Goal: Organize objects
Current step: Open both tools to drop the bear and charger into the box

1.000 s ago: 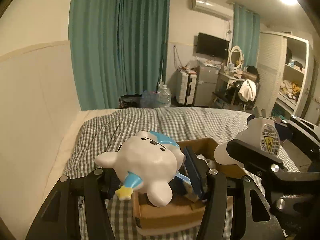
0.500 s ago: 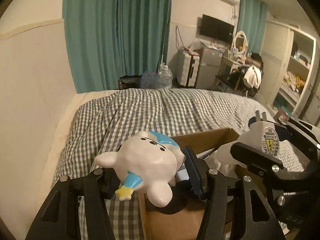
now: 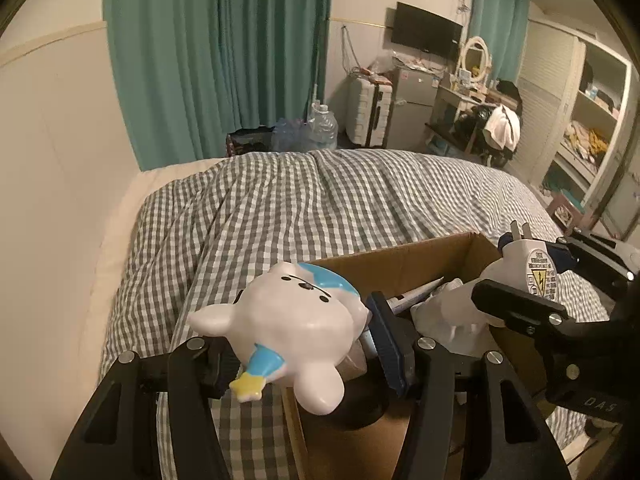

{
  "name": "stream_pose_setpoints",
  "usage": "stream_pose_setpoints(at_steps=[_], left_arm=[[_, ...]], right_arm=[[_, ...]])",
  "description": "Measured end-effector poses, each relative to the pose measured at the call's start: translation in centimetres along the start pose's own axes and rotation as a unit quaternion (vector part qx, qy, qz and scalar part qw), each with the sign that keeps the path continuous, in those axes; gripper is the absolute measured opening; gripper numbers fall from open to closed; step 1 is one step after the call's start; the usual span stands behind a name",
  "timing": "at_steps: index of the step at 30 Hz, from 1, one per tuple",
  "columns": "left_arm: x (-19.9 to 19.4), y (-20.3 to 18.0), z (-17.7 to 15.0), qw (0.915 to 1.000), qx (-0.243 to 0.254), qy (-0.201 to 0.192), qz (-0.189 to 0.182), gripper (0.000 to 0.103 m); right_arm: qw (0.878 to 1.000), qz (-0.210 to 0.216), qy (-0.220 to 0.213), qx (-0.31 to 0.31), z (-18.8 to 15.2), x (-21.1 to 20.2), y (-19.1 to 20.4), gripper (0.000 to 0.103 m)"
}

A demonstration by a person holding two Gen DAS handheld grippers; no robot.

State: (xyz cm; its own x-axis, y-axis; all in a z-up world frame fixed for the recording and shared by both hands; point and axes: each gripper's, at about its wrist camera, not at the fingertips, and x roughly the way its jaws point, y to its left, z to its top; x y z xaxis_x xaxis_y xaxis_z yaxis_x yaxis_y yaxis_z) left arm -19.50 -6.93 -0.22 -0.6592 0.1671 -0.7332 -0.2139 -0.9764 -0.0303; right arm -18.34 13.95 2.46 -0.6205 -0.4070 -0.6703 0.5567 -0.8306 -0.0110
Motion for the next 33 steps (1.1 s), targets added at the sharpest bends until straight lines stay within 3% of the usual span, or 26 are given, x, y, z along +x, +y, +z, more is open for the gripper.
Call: stream_pose_setpoints(at_steps=[6, 10, 19, 22, 33], left_arm=[[0.7, 0.1, 0.1, 0.9997, 0.02, 0.011, 0.002, 0.063], [0.7, -0.1, 0.4, 0.9994, 0.032, 0.003, 0.011, 0.082], [0.4, -0.3, 2.4, 0.9994, 0.02, -0.025, 0.011, 0.089], [0.0, -0.8, 3.2, 0.9986, 0.022, -0.044, 0.02, 0.095], [-1.3, -1.9, 5.3, 0.9972, 0.007, -0.062, 0.042, 0.101]], right_arm=[[1.0, 0.003, 0.0, 0.016, -0.4, -0.2, -1.5, 0.05], [0.999, 0.003, -0.005, 0.035, -0.3, -0.3, -2.9, 0.062], [0.997, -0.013, -0.039, 0.064, 0.8, -1.9, -5.4, 0.074], [0.996, -0.026, -0.043, 0.078, 1.0, -2.2, -6.2, 0.078], [0.991, -0.057, -0.044, 0.114, 1.7, -4.1, -7.9, 0.091]])
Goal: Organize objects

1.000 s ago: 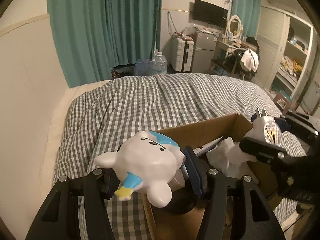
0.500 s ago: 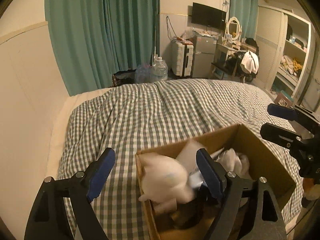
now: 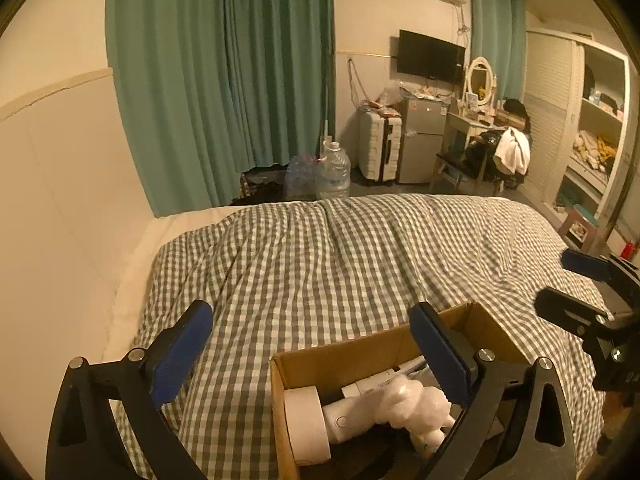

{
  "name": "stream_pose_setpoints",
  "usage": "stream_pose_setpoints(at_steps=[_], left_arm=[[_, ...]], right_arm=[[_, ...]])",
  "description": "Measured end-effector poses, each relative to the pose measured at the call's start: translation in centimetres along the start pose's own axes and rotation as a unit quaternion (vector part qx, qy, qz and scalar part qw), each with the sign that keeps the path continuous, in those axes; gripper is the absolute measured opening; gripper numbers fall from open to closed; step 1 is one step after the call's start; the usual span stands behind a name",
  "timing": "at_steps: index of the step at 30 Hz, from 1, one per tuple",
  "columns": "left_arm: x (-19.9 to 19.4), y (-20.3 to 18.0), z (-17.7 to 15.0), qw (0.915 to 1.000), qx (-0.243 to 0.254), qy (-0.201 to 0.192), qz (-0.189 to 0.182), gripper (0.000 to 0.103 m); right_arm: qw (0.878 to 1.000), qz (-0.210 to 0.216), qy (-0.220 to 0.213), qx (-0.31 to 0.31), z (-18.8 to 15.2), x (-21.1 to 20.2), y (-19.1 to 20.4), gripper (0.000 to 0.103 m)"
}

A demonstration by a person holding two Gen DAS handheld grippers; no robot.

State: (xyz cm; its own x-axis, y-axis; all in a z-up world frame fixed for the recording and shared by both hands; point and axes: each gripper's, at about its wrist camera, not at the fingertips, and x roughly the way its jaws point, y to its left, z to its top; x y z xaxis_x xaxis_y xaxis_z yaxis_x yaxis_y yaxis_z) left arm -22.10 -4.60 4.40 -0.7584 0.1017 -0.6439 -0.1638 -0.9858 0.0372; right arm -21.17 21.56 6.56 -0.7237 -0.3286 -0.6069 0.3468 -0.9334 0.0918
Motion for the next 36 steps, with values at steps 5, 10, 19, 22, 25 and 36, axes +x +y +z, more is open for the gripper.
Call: stream_pose_setpoints(at_steps=[5, 10, 19, 22, 25, 36], left_arm=[[-1.3, -0.3, 0.1, 0.9999, -0.014, -0.004, -0.001, 0.102], [-2.9, -0.7, -0.6, 0.9987, -0.033, -0.033, 0.02, 0.103], [-5.4, -0.7, -4.2, 0.9922, -0.035, -0.081, 0.087, 0.103], [-5.4, -0.2, -5.0, 0.9917, -0.045, -0.078, 0.092, 0.103], [-4.9, -0.2, -5.4, 0.9924, -0.044, -0.067, 0.093, 0.103], [-4.4, -1.0, -6.0, 0.9936, -0.036, -0.06, 0.089, 0.103]], right_arm=[[0.999, -0.044, 0.006, 0.009, 0.0, -1.3, 0.0, 0.095], [0.997, -0.079, -0.01, -0.008, -0.8, -2.8, 1.8, 0.096], [0.994, -0.103, -0.016, 0.026, -3.4, -4.2, 2.2, 0.096], [0.994, -0.11, -0.004, 0.027, -3.9, -3.9, 2.0, 0.096], [0.993, -0.118, 0.006, 0.029, -4.2, -3.4, 1.9, 0.096], [0.991, -0.131, 0.012, 0.035, -4.8, -2.4, 1.3, 0.096]])
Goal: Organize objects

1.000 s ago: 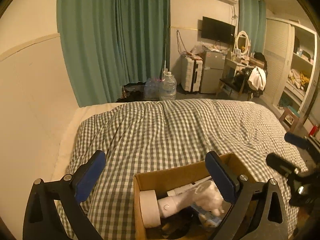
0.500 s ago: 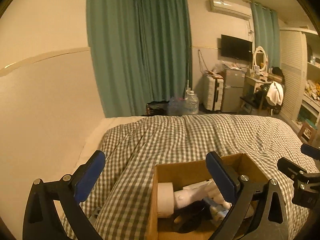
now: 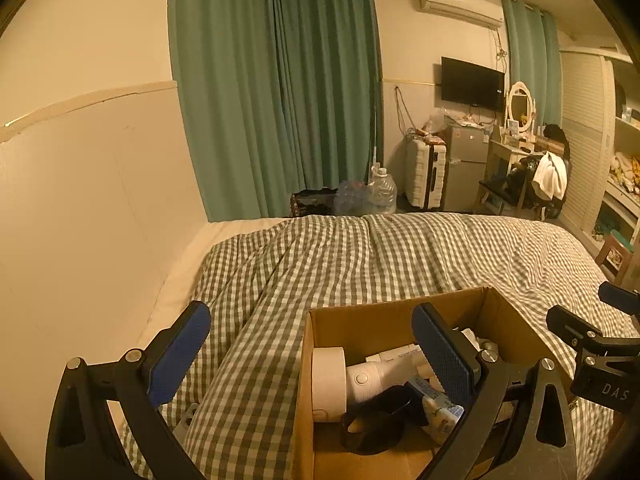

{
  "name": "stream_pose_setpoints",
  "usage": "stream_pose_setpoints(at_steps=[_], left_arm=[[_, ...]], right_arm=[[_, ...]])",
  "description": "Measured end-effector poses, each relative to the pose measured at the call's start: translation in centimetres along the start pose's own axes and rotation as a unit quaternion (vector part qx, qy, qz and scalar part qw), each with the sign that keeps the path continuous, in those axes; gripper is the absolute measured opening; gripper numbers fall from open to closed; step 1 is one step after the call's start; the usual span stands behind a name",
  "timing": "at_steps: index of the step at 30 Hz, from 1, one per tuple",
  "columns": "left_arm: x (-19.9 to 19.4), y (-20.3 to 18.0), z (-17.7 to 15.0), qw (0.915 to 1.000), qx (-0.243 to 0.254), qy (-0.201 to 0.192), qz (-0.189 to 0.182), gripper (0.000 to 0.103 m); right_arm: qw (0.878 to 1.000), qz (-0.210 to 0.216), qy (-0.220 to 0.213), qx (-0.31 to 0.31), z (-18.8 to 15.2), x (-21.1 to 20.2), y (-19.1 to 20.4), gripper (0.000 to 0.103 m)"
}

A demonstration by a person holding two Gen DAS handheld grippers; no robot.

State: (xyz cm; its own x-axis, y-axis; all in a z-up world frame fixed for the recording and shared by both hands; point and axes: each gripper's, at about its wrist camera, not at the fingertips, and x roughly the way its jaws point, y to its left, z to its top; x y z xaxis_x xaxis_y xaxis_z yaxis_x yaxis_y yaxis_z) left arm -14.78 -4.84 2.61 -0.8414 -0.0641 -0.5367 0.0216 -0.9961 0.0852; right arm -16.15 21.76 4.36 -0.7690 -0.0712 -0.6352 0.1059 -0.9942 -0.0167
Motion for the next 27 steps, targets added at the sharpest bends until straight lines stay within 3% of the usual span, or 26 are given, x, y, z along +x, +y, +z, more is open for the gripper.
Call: stream_pose_setpoints(at_steps=[27], left_arm=[[-0.5, 0.17, -0.37, 1.0, -0.006, 0.008, 0.001, 0.103]], right_arm=[[1.0, 0.0, 0.01, 0.006, -0.41, 1.05, 0.16, 0.096]])
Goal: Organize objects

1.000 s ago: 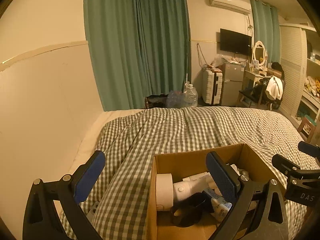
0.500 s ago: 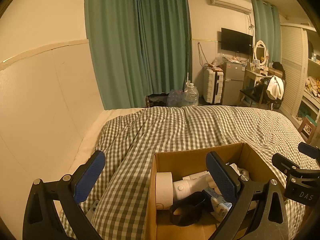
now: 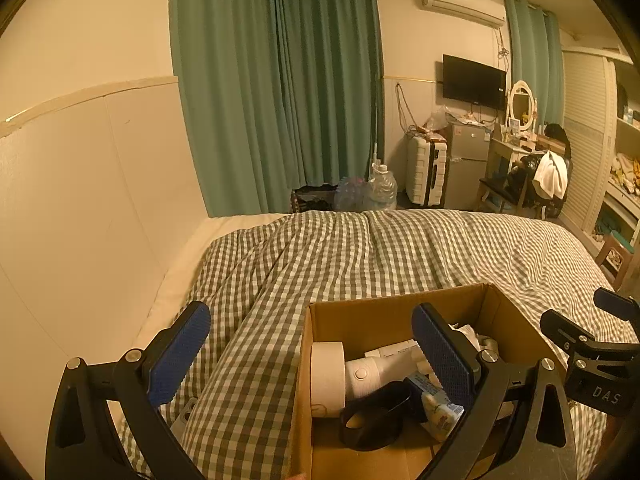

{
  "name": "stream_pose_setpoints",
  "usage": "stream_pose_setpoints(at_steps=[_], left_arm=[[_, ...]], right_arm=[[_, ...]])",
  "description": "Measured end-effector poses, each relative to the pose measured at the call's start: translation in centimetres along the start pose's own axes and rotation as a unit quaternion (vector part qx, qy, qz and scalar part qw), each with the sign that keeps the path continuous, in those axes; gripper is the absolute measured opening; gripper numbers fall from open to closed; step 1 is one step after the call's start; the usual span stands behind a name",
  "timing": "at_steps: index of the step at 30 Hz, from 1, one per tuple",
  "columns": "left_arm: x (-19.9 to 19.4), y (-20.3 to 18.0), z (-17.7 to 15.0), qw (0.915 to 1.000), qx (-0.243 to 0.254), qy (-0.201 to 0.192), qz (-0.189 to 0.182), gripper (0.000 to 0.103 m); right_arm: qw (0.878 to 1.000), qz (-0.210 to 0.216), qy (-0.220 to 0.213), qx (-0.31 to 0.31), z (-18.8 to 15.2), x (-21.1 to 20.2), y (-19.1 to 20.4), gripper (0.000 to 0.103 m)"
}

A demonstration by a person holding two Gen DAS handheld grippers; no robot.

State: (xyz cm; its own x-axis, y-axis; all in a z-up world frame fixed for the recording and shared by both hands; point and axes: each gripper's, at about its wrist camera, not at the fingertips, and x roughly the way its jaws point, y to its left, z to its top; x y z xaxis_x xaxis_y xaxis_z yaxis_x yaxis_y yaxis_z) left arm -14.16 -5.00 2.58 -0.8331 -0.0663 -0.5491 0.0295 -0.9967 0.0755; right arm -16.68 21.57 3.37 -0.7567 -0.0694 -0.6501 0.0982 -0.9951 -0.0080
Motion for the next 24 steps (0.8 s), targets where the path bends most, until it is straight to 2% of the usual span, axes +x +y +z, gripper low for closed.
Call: stream_pose_setpoints(at_steps=[24], left_arm=[[0.44, 0.38, -0.07, 0.9999, -0.007, 0.008, -0.001, 0.103]], right_arm=[[1.0, 0.0, 0.006, -0.009, 0.0, 0.08, 0.28, 0.096]])
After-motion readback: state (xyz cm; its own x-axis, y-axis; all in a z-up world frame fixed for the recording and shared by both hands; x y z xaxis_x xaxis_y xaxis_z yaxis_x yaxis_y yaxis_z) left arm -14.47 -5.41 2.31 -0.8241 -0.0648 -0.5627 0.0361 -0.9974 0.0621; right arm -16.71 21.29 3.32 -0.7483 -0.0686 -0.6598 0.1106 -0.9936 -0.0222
